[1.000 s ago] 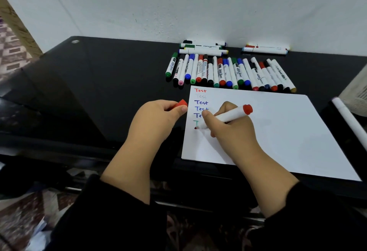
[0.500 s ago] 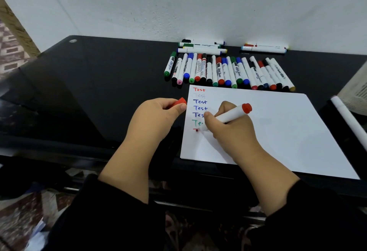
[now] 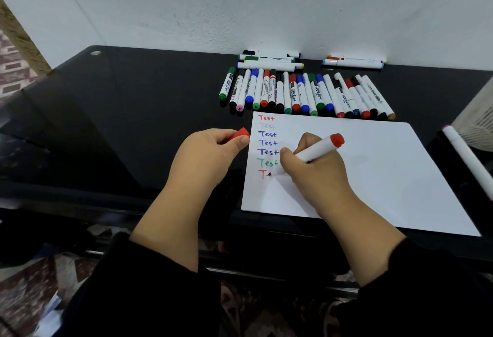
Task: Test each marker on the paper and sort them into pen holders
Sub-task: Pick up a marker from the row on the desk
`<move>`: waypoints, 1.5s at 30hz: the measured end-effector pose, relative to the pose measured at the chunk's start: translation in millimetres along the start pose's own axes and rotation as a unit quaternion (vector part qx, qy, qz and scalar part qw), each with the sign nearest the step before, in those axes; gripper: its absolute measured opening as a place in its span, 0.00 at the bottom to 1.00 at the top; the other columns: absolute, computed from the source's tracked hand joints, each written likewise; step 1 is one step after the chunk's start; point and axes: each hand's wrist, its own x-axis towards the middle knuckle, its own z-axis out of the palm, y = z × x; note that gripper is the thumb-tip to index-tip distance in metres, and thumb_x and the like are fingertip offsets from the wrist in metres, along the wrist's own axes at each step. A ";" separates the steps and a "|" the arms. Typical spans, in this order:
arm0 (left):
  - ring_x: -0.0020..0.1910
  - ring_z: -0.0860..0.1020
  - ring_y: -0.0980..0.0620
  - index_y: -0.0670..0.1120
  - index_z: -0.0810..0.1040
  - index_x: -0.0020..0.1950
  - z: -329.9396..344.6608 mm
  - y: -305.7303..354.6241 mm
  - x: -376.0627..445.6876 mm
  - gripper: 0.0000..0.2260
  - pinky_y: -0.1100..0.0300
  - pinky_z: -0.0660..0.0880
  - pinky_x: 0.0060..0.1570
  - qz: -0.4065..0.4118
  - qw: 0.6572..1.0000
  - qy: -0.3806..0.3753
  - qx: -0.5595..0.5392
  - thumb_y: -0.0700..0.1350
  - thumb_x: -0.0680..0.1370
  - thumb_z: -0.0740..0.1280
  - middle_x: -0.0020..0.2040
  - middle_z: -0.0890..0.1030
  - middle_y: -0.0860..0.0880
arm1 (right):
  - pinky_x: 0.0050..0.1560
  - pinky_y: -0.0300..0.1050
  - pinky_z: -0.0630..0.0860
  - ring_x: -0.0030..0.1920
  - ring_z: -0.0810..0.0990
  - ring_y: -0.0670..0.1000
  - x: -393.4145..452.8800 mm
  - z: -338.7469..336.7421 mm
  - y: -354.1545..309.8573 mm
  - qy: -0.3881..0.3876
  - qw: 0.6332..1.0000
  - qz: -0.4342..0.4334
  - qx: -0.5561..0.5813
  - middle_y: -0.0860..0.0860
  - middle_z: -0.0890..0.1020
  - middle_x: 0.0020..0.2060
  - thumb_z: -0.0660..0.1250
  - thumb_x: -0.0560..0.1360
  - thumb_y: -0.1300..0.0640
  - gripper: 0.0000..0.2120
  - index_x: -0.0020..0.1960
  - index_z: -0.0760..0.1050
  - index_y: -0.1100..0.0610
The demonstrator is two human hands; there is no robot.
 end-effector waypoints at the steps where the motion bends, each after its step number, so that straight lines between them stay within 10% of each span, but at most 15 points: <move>1: 0.40 0.69 0.60 0.54 0.76 0.63 -0.1 0.0 -0.1 0.16 0.68 0.62 0.33 -0.002 1.000 0.000 -0.002 0.56 0.77 0.64 0.50 0.75 0.57 | 0.26 0.33 0.62 0.27 0.66 0.44 0.2 -0.1 0.2 0.005 1.000 0.000 0.004 0.51 0.68 0.28 0.67 0.74 0.57 0.17 0.33 0.62 0.56; 27: 0.47 0.68 0.58 0.54 0.76 0.64 0.3 1.5 -1.6 0.16 0.60 0.65 0.46 -0.004 1.000 -0.006 -0.002 0.55 0.77 0.64 0.58 0.77 0.55 | 0.23 0.32 0.59 0.23 0.62 0.43 -0.8 -3.8 -0.6 0.046 0.999 -0.003 0.023 0.49 0.61 0.26 0.63 0.73 0.63 0.17 0.32 0.57 0.55; 35: 0.40 0.67 0.60 0.55 0.75 0.64 1.7 2.4 -1.6 0.16 0.66 0.63 0.35 -0.003 1.000 -0.019 0.004 0.54 0.77 0.64 0.59 0.77 0.55 | 0.22 0.32 0.59 0.22 0.63 0.43 -0.4 -5.2 -1.4 0.026 0.999 0.007 0.030 0.45 0.63 0.21 0.63 0.72 0.64 0.18 0.31 0.57 0.55; 45: 0.47 0.74 0.62 0.55 0.80 0.56 3.3 6.2 -7.3 0.12 0.71 0.66 0.42 0.005 0.985 -0.119 -0.127 0.49 0.72 0.71 0.44 0.77 0.63 | 0.25 0.37 0.61 0.24 0.62 0.45 11.1 -29.1 -17.4 0.059 0.941 0.088 0.322 0.46 0.65 0.20 0.65 0.74 0.65 0.19 0.31 0.60 0.53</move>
